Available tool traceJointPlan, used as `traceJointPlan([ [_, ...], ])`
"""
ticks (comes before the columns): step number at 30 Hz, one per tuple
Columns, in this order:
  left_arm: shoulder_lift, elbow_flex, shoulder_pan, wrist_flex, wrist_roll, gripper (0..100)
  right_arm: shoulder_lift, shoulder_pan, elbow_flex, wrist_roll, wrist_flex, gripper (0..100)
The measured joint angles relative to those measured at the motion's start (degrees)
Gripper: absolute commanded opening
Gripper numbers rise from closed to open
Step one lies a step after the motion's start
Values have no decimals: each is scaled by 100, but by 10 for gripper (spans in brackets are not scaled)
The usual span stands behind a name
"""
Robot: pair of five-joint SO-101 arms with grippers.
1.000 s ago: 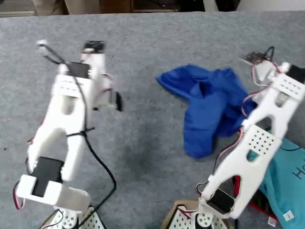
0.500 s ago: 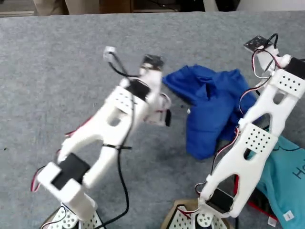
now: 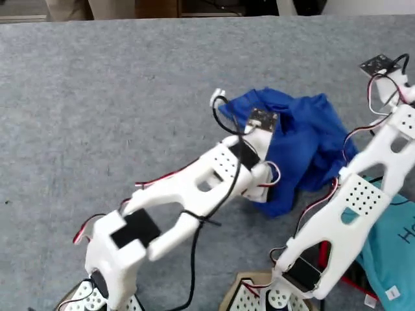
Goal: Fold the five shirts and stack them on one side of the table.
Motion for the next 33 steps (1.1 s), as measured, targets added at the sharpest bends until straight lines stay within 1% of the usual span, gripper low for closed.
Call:
traceJointPlan([
  [2, 308, -141, 0, -149, 211, 247, 0, 18, 0, 0, 0, 306],
  [3, 448, -255, 0, -167, 316, 216, 0, 26, 0, 0, 0, 306],
  [7, 747, -712, 9, -176, 589, 3, 0, 26, 0, -70, 0, 306],
  [8, 765, -791, 9, -176, 615, 31, 0, 26, 0, -88, 0, 306],
  [10, 765, -905, 9, -158, 624, 12, 0, 26, 0, -97, 0, 306],
  [11, 765, -949, -9, -79, 624, 19, 0, 26, 0, -97, 0, 306],
  [14, 765, -1152, -202, 404, 589, 17, 0, 26, 0, -97, 0, 306],
  [18, 501, -1257, -668, 1064, -18, 17, 0, 9, 0, -123, 0, 306],
  [23, -237, -1266, -1477, 1943, -1055, 17, 0, -440, 0, -325, 18, 306],
  [29, -1231, -1266, -2681, 2875, -2259, 17, 0, -1407, 0, -624, 18, 306],
  [33, -1829, -1266, -3552, 3323, -3095, 17, 0, -2163, 0, -826, 18, 306],
])
